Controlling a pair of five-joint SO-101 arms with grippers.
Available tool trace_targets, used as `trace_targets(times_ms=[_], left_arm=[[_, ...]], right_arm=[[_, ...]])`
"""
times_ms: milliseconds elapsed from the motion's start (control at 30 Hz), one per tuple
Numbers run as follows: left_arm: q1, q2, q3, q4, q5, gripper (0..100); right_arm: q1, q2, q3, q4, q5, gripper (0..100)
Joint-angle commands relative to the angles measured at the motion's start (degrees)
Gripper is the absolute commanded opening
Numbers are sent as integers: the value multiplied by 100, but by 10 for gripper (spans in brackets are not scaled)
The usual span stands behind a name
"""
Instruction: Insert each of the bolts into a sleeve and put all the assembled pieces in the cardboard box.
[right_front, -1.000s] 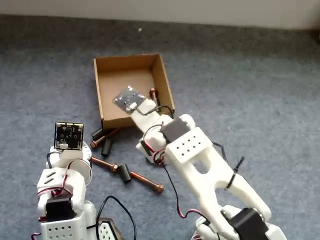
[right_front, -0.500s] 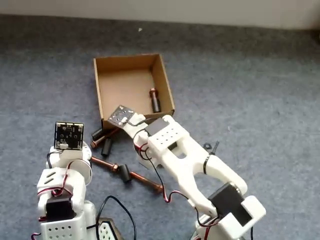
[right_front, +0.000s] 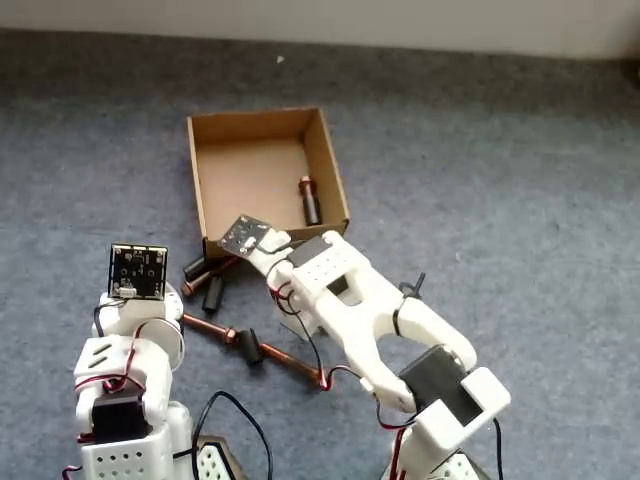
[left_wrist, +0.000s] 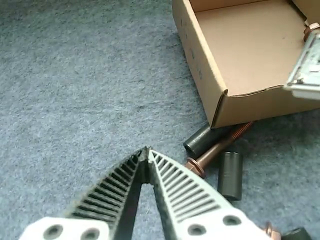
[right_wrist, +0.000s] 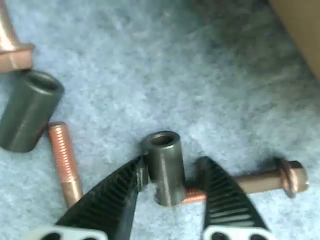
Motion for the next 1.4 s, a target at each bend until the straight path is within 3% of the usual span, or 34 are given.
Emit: trace_targets(times_ms=[0,333,633,1000,1367], left_arm=[[-101,-48,-31,-79,-62,14],[-101,-48,-31,-97,-62,14],[-101,-48,31,-132,-62,14],[-101,-48,57,-220,-62,14],[-66,-48,66,-202,-62,14]], right_arm=[[-48,57,-4,-31,62,20],[-48,-92,-13,-4,53,5],[374,-2264,48,743,9,5],[567,-3785,84,1543,-844,5],[1974,-5552,2229,154,-932,5]])
